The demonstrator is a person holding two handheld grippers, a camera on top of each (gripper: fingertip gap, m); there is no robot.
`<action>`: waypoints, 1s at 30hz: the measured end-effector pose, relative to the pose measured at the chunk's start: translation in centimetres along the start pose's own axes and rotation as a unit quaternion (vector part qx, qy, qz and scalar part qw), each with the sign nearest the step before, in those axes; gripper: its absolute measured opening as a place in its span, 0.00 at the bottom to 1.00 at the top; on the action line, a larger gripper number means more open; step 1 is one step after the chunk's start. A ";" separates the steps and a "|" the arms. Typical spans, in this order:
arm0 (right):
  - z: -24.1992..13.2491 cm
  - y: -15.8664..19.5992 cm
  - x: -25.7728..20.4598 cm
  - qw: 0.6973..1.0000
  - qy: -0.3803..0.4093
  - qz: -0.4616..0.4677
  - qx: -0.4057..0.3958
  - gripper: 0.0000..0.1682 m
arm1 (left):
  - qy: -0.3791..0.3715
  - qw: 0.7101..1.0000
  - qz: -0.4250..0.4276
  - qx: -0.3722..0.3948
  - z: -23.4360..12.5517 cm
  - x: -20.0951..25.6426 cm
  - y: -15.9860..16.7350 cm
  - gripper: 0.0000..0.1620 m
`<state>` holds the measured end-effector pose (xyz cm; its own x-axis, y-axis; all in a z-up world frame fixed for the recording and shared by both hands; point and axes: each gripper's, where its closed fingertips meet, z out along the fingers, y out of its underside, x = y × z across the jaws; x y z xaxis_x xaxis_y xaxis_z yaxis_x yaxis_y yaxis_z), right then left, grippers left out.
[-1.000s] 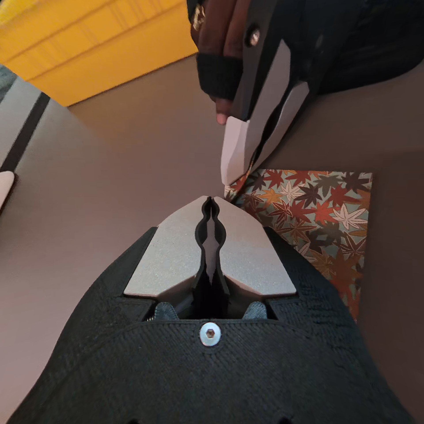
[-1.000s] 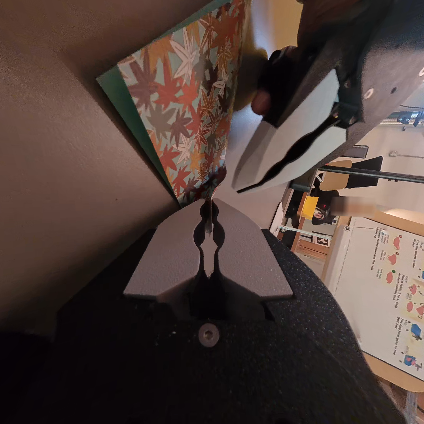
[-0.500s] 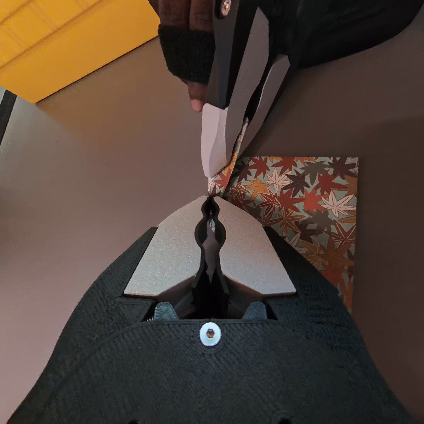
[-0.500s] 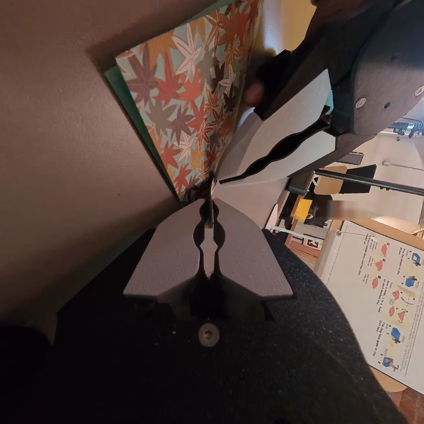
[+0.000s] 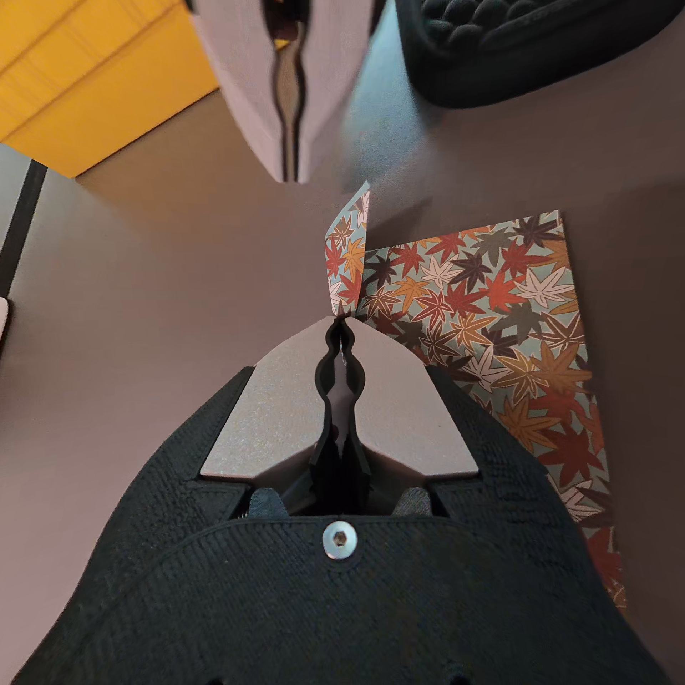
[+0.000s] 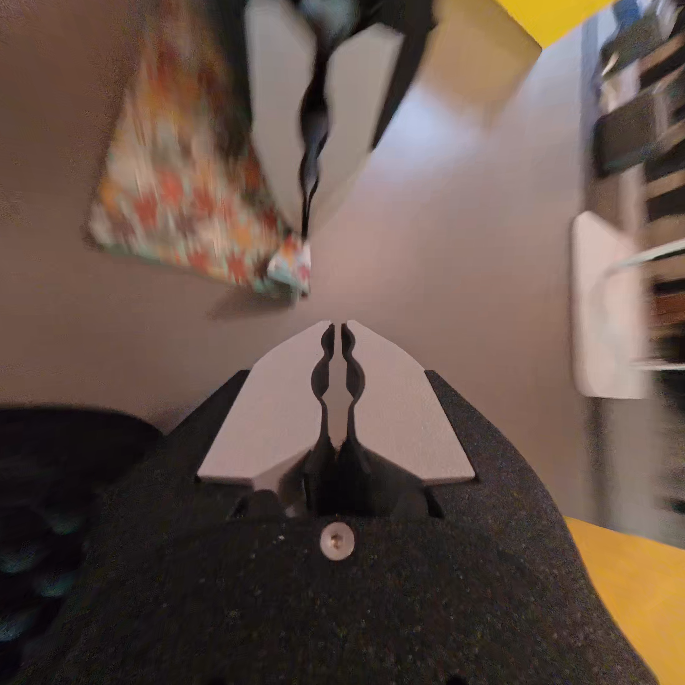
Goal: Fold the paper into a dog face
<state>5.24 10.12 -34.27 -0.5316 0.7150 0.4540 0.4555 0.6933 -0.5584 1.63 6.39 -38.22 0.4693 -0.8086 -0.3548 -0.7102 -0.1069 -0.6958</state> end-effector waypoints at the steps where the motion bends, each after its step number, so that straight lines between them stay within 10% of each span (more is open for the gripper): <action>1: -0.1 -1.4 -0.1 0.993 -0.057 0.096 0.039 0.01 | -0.003 1.000 0.003 0.000 0.0 0.0 0.0 0.00; 6: 1.6 -5.7 -1.9 0.833 -0.394 0.383 0.057 0.00 | -0.013 1.000 0.015 0.000 0.0 0.0 0.0 0.00; 10: 4.5 -2.9 -4.1 0.795 -0.471 0.367 -0.102 0.00 | -0.023 0.999 0.026 0.000 0.0 0.1 -0.1 0.00; 22: 4.6 -2.9 -4.0 0.665 -0.596 0.420 -0.162 0.00 | -0.061 0.995 0.080 0.001 -0.1 0.2 -0.1 0.00; 30: 1.6 1.3 -4.0 0.647 -0.579 0.436 -0.236 0.00 | -0.065 0.994 0.084 0.000 -0.1 0.3 -0.2 0.00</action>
<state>6.84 7.98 -37.89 0.0209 0.4962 -0.8680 0.9653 0.2162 0.1468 1.87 6.08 -38.15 0.4072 -0.7339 -0.5437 -0.7841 0.0244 -0.6202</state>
